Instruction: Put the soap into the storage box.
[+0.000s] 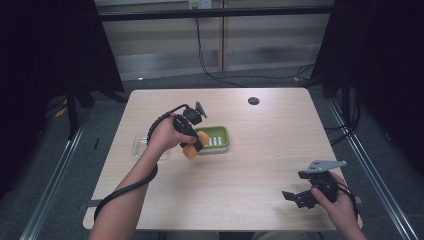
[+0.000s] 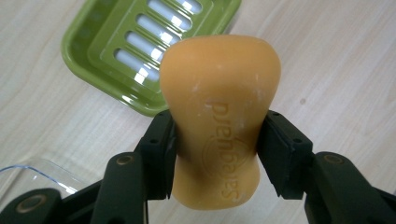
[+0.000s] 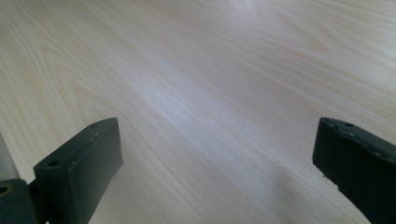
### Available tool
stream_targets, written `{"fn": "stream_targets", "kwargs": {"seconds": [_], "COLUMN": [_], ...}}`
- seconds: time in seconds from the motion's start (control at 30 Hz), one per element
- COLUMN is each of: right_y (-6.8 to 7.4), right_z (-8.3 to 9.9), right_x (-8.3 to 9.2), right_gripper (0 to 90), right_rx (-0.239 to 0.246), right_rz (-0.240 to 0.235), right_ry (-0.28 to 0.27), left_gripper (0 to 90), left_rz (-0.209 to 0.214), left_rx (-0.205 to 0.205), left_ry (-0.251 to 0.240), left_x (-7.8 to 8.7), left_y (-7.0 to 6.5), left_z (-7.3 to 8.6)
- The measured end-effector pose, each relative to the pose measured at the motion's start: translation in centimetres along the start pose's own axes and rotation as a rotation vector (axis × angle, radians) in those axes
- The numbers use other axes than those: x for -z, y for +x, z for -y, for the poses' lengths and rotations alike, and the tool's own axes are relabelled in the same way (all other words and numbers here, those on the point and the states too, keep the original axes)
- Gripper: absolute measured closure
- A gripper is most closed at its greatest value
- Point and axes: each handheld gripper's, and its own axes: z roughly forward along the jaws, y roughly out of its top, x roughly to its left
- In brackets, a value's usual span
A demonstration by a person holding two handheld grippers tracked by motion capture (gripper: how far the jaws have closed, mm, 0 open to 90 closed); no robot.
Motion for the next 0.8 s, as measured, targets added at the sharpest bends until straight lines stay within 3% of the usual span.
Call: {"fn": "stream_targets", "kwargs": {"seconds": [0.47,0.53,0.8], "right_y": [-0.1,-0.1,-0.2], "right_z": [0.0,0.0,0.1], "right_x": [0.1,0.1,0.1], "right_gripper": [1.3,1.3,1.3], "right_rx": [0.001,0.001,0.0], "right_rz": [0.001,0.001,0.006], "right_ry": [-0.003,0.001,0.002], "left_gripper": [49.7,49.7,49.7], "left_rz": [0.002,-0.006,-0.01], "left_rx": [0.009,0.033,0.023], "left_ry": [-0.013,-0.016,-0.001], "left_x": [0.1,0.2,0.3], "left_y": [0.9,0.9,1.3], "left_z": [-0.6,-0.7,-1.2]}}
